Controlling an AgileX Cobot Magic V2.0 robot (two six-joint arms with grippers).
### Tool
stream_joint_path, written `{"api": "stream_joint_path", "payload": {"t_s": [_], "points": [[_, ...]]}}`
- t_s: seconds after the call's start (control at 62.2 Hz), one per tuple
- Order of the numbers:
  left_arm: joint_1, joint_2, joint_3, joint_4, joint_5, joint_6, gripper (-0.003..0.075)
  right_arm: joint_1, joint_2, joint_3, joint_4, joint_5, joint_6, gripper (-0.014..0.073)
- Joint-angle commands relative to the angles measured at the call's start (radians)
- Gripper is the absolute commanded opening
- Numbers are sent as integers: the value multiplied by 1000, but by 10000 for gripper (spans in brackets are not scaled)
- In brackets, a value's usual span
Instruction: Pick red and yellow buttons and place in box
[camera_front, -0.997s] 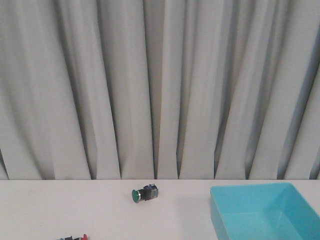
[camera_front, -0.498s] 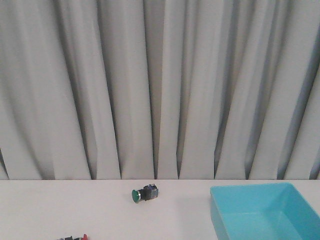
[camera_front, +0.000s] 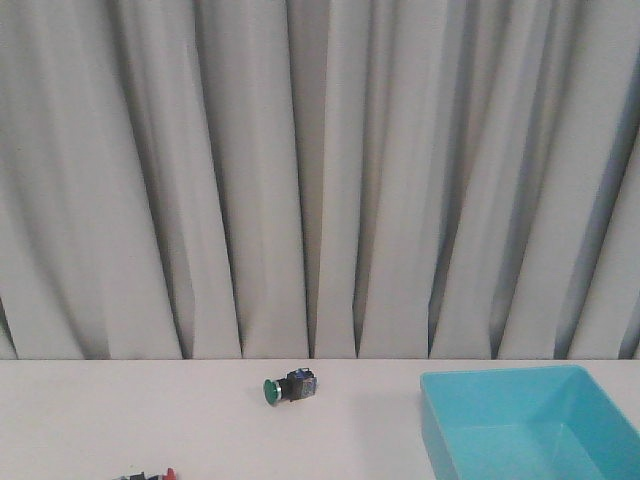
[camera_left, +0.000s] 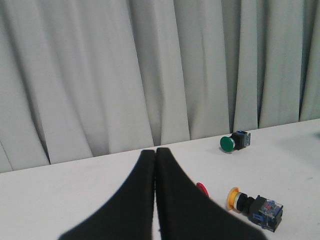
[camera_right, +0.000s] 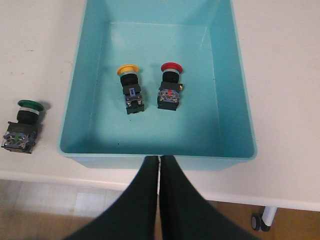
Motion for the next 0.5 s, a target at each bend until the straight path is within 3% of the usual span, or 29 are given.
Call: {"api": "stream_joint_path", "payload": {"t_s": [0.0,0.225,0.322,0.482], "points": [[-1,-14,49,-4,-71,-9,-7,-5,-1,-24,-7,-52,0,-6],[-1,-14,49,-4,-71,-9,-7,-5,-1,-24,-9,-58,0,-6],[-1,-14,49,-4,-71,-9,-7,-7,-20,-14,-74,-92,-18,-6],[-2,-14,49,-4,-71,-9,-8,-5,-164,184,-99,-486,-20,-4]]}}
